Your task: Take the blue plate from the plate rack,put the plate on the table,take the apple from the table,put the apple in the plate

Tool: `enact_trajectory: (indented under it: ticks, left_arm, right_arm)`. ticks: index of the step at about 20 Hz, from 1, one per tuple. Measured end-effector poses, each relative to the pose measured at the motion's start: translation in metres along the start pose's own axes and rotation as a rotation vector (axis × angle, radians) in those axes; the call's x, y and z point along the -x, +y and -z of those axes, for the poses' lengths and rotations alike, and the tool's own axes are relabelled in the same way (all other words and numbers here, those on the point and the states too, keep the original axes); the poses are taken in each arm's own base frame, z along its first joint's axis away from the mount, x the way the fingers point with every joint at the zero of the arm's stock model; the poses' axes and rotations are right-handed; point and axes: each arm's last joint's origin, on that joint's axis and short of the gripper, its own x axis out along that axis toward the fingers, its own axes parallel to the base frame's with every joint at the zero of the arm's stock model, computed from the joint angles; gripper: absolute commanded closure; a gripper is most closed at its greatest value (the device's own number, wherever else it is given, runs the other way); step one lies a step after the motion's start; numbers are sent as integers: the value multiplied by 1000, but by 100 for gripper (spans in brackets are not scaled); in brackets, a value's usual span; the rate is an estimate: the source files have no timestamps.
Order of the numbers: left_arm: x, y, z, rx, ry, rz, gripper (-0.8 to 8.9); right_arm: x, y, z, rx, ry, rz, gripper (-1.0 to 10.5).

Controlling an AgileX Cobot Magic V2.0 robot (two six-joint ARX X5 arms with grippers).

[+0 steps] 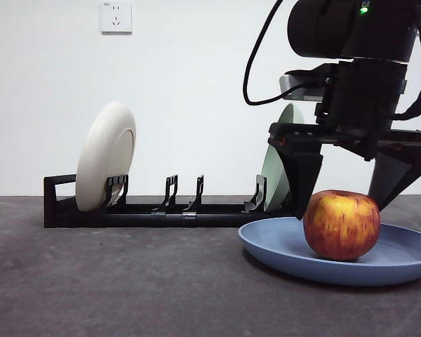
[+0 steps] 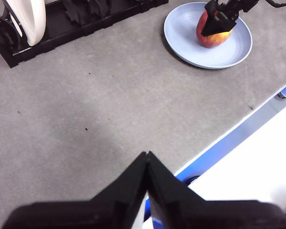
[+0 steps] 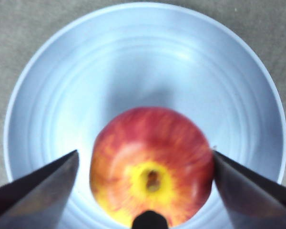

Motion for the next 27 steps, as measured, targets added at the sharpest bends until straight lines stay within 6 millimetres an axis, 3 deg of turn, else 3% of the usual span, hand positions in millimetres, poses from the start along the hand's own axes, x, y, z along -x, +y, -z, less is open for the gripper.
enact_trajectory:
  ticks: [5, 7, 11, 16, 18, 20, 23, 27]
  left_arm:
    - [0, -1, 1, 0, 23, 38, 819]
    - [0, -1, 1, 0, 26, 44, 818]
    - [0, -1, 1, 1, 27, 45, 818]
    - [0, -1, 1, 1, 27, 45, 818]
    - [0, -1, 1, 1, 27, 45, 818]
    - [0, -2, 1, 0, 28, 44, 818]
    - [0, -2, 1, 0, 28, 44, 818]
    - [0, -2, 1, -4, 28, 44, 818]
  right_arm:
    - [2, 1, 3, 1, 23, 4, 469]
    - [15, 2, 5, 10, -4, -4, 469]
    - [77, -2, 21, 19, -148, -46, 470]
    - [162, -24, 72, 16, -278, -95, 499]
    - [190, -35, 94, 8, -339, -114, 688]
    - [207, -43, 112, -5, -409, -112, 973]
    - [218, -52, 129, -20, -452, -76, 946]
    - [216, -54, 136, -12, -394, -45, 946]
